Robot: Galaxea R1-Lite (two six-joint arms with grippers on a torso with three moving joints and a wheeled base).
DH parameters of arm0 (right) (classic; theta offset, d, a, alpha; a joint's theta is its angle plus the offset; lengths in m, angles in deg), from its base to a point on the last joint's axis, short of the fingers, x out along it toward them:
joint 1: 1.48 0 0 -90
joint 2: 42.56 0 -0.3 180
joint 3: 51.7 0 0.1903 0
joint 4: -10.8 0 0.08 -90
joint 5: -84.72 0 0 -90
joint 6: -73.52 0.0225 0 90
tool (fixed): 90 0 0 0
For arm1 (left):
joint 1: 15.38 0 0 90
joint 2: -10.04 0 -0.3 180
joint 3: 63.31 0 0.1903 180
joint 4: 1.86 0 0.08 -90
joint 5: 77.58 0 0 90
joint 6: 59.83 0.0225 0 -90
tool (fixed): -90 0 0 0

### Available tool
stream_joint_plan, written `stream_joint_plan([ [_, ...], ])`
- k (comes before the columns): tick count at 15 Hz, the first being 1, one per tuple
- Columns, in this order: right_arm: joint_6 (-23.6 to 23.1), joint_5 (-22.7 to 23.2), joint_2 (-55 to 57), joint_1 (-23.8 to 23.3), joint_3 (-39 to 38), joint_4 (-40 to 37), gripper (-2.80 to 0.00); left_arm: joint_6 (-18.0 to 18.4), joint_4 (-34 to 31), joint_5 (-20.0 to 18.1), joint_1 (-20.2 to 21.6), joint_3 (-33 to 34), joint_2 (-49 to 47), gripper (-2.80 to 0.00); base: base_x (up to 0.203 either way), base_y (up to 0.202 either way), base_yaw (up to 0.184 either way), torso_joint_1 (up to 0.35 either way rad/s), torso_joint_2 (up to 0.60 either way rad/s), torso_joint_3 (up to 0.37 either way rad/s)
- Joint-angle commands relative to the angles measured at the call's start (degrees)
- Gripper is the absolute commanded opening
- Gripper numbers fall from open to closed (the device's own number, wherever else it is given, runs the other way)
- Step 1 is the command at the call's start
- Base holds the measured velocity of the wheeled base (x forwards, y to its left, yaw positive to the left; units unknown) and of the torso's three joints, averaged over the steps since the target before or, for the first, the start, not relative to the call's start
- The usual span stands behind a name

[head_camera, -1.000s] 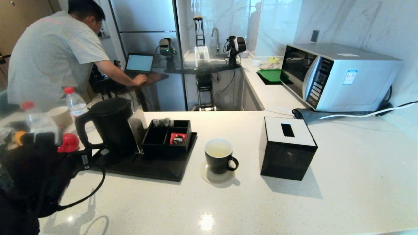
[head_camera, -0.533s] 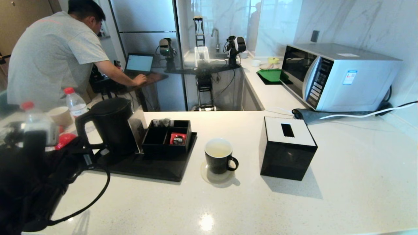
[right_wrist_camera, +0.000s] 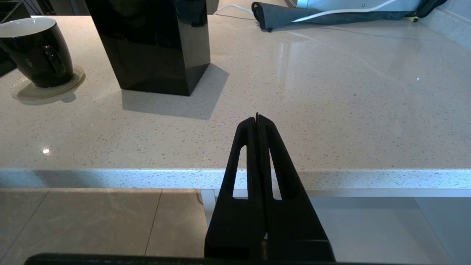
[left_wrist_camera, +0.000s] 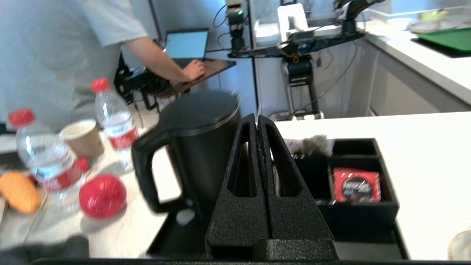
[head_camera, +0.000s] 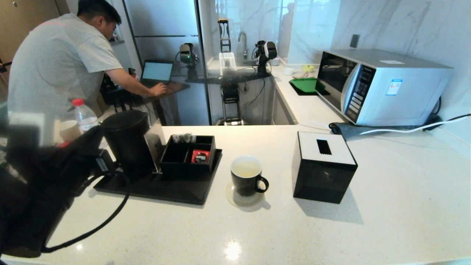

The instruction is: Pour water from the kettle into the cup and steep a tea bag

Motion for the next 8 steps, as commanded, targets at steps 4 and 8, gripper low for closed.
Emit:
stream_joint_plan([
  [4,-0.01,0.0,0.07,0.02,0.0,0.0,-2.8,0.53,-31.99,-0.32,-2.27,-19.45,6.61,-2.8,0.0,0.0,0.0,0.0,0.0,0.0],
  [8,-0.01,0.0,0.07,0.02,0.0,0.0,-2.8,0.23,-54.34,-0.82,-2.97,-34.37,3.91,-2.8,0.0,0.0,0.0,0.0,0.0,0.0],
])
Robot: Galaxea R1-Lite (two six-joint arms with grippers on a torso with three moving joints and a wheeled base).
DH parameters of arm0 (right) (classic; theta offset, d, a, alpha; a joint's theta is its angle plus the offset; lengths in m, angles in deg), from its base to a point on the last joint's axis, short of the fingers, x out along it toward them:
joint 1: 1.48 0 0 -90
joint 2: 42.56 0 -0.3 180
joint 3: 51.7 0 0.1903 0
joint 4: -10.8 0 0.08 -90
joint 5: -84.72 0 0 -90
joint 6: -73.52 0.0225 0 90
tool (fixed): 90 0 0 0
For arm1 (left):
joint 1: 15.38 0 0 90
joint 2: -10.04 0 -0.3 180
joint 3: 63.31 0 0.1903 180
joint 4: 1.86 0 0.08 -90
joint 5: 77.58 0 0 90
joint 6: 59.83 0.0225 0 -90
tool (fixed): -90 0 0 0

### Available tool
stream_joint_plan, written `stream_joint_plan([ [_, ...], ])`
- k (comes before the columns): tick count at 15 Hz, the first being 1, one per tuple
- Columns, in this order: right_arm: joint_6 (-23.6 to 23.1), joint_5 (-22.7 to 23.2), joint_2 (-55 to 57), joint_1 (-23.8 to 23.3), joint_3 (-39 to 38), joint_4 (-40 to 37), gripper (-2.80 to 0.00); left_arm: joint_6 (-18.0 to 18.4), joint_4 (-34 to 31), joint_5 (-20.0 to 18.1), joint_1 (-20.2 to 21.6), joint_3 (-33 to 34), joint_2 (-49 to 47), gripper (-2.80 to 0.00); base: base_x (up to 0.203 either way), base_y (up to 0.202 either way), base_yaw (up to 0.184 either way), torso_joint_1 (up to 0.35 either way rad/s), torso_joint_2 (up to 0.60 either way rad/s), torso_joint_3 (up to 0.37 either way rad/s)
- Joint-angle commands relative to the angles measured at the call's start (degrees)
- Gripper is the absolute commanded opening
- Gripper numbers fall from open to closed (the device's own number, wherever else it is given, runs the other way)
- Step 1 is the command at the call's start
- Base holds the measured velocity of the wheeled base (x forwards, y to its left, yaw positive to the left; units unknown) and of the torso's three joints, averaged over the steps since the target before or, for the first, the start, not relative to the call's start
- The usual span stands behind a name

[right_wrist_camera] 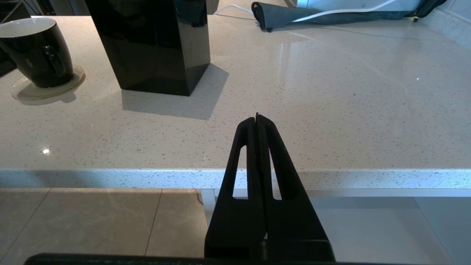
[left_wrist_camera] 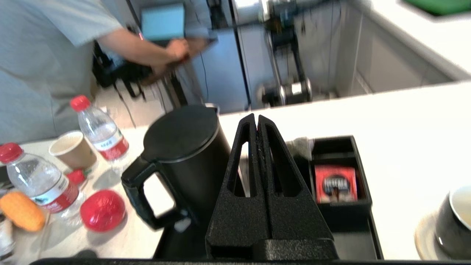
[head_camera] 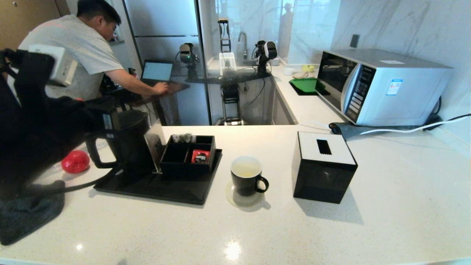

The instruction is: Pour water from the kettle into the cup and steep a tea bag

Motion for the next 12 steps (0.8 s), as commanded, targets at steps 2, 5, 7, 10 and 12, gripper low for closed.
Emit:
stream_joint_plan([
  [2,0.02,0.0,0.07,0.02,0.0,0.0,-2.8,-0.31,-11.1,0.2,-0.17,-8.8,-6.28,-2.8,0.0,0.0,0.0,0.0,0.0,0.0],
  [5,0.02,0.0,0.07,0.02,0.0,0.0,-2.8,-0.4,-14.01,0.52,-0.1,-13.82,-12.48,-2.8,0.0,0.0,0.0,0.0,0.0,0.0],
  [7,0.02,0.0,0.07,0.02,0.0,0.0,-2.8,-0.4,-16.98,0.59,-0.69,-17.64,-16.33,-2.8,0.0,0.0,0.0,0.0,0.0,0.0],
  [10,0.02,0.0,0.07,0.02,0.05,0.0,-2.8,-0.49,-20.12,1.98,-1.9,-22.72,-22.12,0.0,0.0,0.0,0.0,0.0,0.0,0.0],
  [12,0.02,0.0,0.07,0.02,0.03,0.0,-2.8,-0.36,-20.53,3.33,-2.03,-25.4,-25.88,0.0,0.0,0.0,0.0,0.0,0.0,0.0],
])
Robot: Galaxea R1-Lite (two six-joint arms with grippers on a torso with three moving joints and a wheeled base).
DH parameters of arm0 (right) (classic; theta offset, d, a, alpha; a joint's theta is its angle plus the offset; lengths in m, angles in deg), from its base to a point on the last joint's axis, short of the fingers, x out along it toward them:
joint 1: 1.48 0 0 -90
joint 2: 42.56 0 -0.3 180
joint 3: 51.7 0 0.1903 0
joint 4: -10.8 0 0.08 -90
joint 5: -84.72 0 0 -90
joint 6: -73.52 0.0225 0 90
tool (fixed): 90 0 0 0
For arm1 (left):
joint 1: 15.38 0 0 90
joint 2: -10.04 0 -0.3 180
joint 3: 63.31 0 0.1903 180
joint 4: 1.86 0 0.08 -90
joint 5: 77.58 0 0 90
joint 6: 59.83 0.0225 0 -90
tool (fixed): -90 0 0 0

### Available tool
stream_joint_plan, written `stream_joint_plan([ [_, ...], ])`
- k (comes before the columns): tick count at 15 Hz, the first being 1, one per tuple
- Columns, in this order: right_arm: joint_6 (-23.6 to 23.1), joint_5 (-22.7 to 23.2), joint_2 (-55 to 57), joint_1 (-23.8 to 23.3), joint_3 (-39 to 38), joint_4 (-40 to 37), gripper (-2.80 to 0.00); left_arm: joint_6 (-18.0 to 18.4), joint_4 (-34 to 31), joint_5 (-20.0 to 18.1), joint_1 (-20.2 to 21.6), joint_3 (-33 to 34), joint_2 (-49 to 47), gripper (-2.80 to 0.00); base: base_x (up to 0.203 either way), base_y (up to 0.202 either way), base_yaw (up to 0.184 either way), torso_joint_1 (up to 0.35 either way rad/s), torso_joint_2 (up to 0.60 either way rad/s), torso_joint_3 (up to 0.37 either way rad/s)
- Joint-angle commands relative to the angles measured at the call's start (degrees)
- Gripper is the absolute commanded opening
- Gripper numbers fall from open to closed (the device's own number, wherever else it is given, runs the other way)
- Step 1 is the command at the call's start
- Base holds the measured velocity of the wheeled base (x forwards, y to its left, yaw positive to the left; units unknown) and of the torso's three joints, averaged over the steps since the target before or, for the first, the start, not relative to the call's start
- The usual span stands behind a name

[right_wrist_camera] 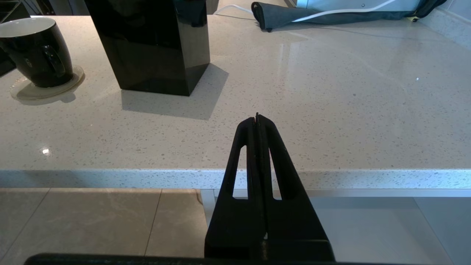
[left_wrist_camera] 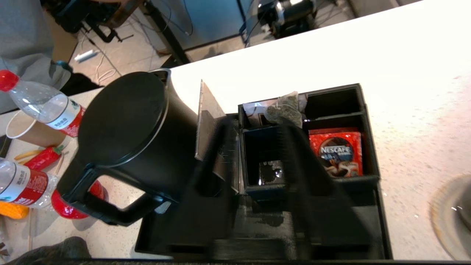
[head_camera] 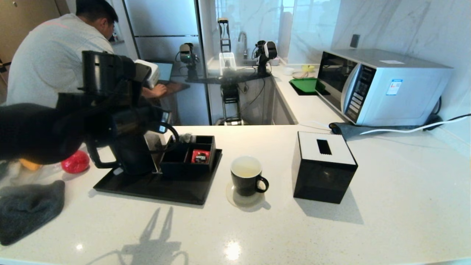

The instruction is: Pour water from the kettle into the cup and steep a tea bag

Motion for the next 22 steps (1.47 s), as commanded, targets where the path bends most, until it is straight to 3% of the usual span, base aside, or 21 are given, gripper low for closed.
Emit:
stream_joint_plan([
  [1,-0.01,-0.02,0.07,0.02,-0.02,0.0,-2.8,0.33,-0.14,0.53,0.14,-3.57,-6.74,0.0,0.0,0.0,0.0,0.0,0.0,0.0],
  [3,-0.01,-0.02,0.07,0.02,-0.02,0.0,-2.8,2.43,-0.31,-0.06,1.99,-5.99,-9.76,0.0,0.0,0.0,0.0,0.0,0.0,0.0],
  [7,-0.01,-0.02,0.07,0.02,-0.02,0.0,-2.8,7.57,-4.4,-10.88,6.28,-9.66,-12.18,0.0,0.0,0.0,0.0,0.0,0.0,0.0],
  [10,-0.01,-0.02,0.07,0.02,0.05,0.0,-2.8,10.67,-7.37,-16.79,7.26,-13.67,-15.11,0.0,0.0,0.0,0.0,0.0,0.0,0.0],
  [22,-0.01,-0.02,0.07,0.02,-0.02,0.0,-2.8,33.89,-12.47,-28.79,9.38,-23.76,-22.11,0.0,0.0,0.0,0.0,0.0,0.0,0.0],
])
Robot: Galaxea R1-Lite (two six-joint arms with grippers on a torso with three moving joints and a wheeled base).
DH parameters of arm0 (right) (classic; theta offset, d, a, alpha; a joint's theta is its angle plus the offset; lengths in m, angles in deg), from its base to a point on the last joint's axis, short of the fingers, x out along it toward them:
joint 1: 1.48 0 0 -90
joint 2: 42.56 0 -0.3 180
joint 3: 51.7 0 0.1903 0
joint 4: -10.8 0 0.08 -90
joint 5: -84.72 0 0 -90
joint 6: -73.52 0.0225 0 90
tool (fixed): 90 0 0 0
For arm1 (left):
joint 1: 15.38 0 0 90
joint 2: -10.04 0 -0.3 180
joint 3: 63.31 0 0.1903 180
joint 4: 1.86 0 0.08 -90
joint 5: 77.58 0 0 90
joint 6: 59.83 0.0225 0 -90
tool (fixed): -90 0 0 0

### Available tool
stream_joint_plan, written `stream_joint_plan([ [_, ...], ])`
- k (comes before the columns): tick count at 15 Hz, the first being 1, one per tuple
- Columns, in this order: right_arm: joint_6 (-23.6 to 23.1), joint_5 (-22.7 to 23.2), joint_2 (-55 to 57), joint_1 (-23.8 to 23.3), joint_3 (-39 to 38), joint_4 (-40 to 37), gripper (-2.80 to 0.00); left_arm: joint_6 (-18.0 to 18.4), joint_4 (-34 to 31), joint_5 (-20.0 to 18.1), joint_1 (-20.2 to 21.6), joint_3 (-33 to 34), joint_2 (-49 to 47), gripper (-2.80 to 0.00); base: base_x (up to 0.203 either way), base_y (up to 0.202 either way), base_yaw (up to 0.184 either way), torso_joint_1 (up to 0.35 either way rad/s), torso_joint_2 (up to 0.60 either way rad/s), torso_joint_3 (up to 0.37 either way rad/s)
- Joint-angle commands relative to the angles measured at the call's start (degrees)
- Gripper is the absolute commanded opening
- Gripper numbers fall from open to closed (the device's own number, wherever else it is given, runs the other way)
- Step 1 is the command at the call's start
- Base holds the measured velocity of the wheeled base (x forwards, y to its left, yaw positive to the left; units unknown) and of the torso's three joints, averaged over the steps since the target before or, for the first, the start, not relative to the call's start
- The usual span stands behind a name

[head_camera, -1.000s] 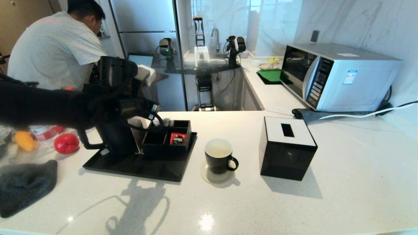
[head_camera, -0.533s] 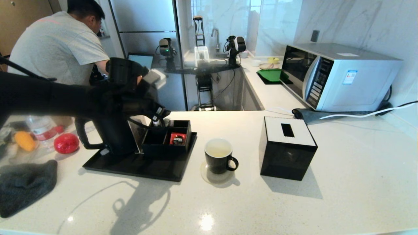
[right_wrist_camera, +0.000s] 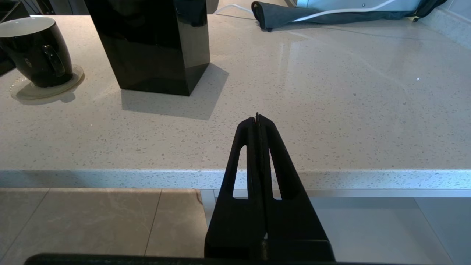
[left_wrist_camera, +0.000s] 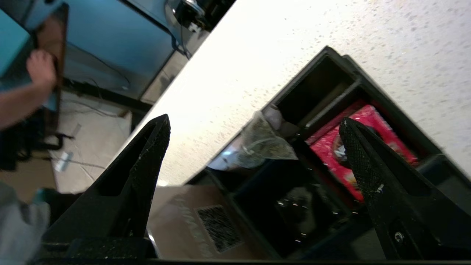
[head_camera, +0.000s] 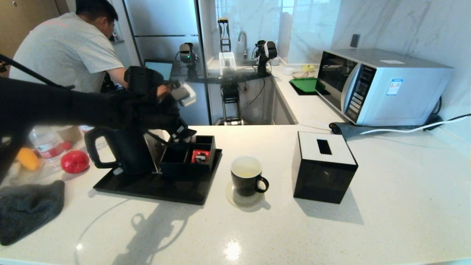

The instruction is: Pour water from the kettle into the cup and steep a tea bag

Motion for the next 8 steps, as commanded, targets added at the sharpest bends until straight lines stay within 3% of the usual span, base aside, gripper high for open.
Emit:
stream_joint_plan([
  [1,0.0,0.0,0.07,0.02,0.0,0.0,-2.8,3.86,0.0,-0.75,1.06,-1.87,-2.45,0.0,0.0,0.0,0.0,0.0,0.0,0.0],
  [4,0.0,0.0,0.07,0.02,0.0,0.0,-2.8,8.28,0.0,-2.95,2.51,-3.47,-4.25,0.0,0.0,0.0,0.0,0.0,0.0,0.0],
  [8,0.0,0.0,0.07,0.02,0.0,0.0,-2.8,9.14,0.07,-3.59,3.44,-3.36,-6.01,0.0,0.0,0.0,0.0,0.0,0.0,0.0],
])
